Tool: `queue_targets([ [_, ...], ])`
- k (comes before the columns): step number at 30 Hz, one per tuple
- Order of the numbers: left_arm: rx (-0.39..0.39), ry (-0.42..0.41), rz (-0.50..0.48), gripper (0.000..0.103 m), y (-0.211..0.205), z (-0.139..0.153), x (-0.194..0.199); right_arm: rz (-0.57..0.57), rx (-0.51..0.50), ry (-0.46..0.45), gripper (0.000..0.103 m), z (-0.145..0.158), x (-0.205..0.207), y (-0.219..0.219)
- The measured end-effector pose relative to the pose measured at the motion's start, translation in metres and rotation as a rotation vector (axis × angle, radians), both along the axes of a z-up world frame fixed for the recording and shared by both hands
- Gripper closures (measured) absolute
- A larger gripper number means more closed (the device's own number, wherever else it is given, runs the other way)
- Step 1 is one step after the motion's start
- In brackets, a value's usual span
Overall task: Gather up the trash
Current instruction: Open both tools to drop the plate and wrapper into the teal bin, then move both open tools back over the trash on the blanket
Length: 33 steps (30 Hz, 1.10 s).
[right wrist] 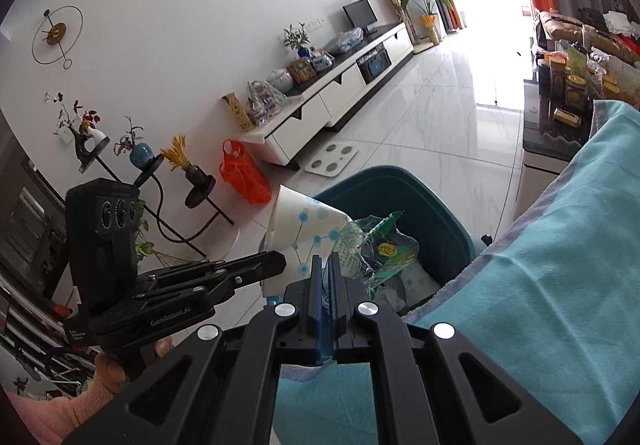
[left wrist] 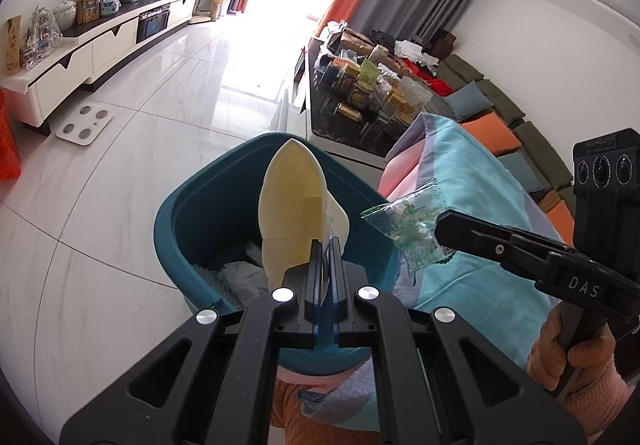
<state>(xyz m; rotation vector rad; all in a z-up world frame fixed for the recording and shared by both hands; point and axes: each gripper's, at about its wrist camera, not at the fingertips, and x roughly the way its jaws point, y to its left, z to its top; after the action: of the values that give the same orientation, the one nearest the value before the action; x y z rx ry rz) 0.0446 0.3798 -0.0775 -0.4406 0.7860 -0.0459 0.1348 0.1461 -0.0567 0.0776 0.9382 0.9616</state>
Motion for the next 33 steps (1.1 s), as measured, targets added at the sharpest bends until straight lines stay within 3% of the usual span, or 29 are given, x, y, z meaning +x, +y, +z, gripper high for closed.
queue_targets([
  [6, 0.018, 0.020, 0.004, 0.099, -0.002, -0.010, 0.010, -0.004, -0.034, 0.024, 0.096, -0.006, 0.004, 0.011],
  [15, 0.011, 0.021, 0.023, 0.094, -0.004, -0.018, 0.014, -0.048, -0.029, 0.048, 0.084, -0.010, 0.009, -0.002],
  [20, 0.027, -0.005, 0.017, 0.083, -0.011, -0.010, 0.007, -0.072, -0.015, 0.029, 0.078, -0.004, 0.004, -0.018],
  [22, 0.046, -0.023, 0.008, 0.075, -0.019, -0.003, 0.004, -0.085, -0.010, 0.006, 0.068, 0.001, 0.000, -0.027],
  [26, 0.082, -0.072, -0.032, 0.059, -0.037, 0.010, -0.004, -0.114, -0.014, -0.047, 0.066, 0.011, -0.011, -0.052],
  [31, 0.118, -0.132, -0.144, 0.037, -0.079, 0.026, -0.006, -0.190, -0.025, -0.136, 0.055, 0.027, -0.029, -0.102],
  [33, 0.117, -0.156, -0.195, 0.033, -0.101, 0.032, -0.004, -0.225, -0.031, -0.154, 0.055, 0.030, -0.034, -0.123],
])
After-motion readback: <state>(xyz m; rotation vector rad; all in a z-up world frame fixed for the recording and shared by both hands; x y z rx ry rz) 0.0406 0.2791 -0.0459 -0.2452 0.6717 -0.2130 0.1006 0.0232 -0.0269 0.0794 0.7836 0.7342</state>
